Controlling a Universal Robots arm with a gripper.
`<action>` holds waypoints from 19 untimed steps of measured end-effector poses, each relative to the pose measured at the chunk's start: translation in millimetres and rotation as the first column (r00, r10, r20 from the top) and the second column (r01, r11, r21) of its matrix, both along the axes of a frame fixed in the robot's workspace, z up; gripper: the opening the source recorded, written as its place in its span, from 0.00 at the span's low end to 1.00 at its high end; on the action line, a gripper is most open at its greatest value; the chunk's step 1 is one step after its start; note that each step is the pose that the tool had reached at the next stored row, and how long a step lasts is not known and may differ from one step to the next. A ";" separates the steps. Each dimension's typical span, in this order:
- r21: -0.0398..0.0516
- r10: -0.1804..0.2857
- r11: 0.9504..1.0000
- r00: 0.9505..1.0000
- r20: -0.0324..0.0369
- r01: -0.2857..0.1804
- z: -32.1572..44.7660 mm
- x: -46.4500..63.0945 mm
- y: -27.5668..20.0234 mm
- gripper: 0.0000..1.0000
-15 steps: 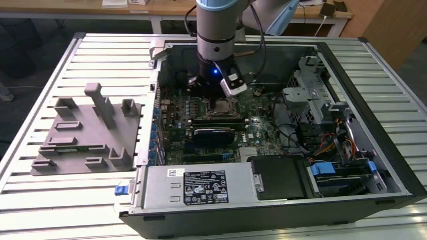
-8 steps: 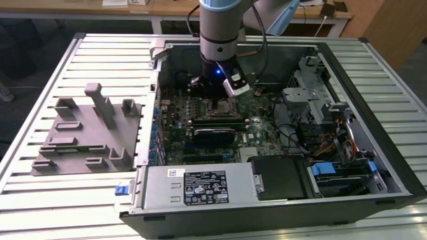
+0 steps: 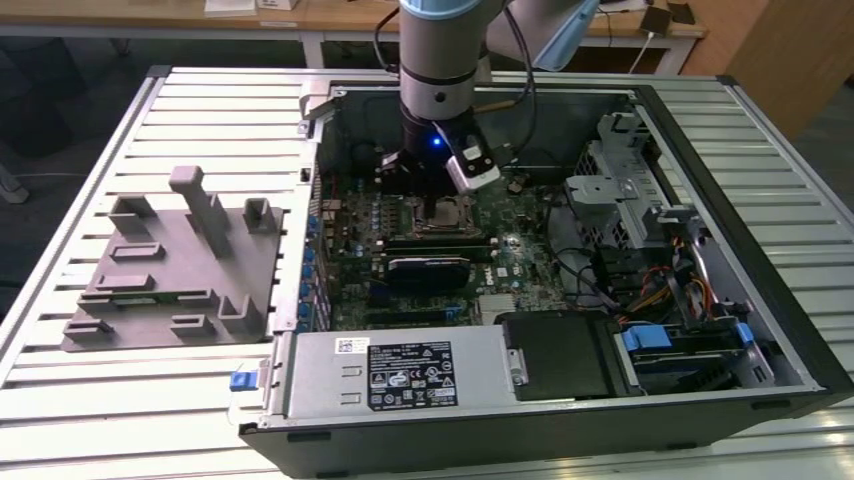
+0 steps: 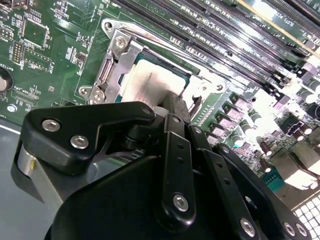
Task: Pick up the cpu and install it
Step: 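Close the cpu cover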
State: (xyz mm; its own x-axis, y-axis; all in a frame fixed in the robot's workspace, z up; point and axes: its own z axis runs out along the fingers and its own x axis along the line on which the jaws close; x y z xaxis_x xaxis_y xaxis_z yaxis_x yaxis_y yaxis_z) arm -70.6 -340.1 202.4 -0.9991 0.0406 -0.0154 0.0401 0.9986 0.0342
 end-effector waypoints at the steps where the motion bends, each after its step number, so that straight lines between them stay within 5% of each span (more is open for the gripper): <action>1: 0.000 0.000 1.000 1.000 0.000 0.000 0.0 -0.2 0.0 0.11; 19: 0.000 0.009 1.000 1.000 0.001 -0.009 -3.1 -12.3 0.0 0.11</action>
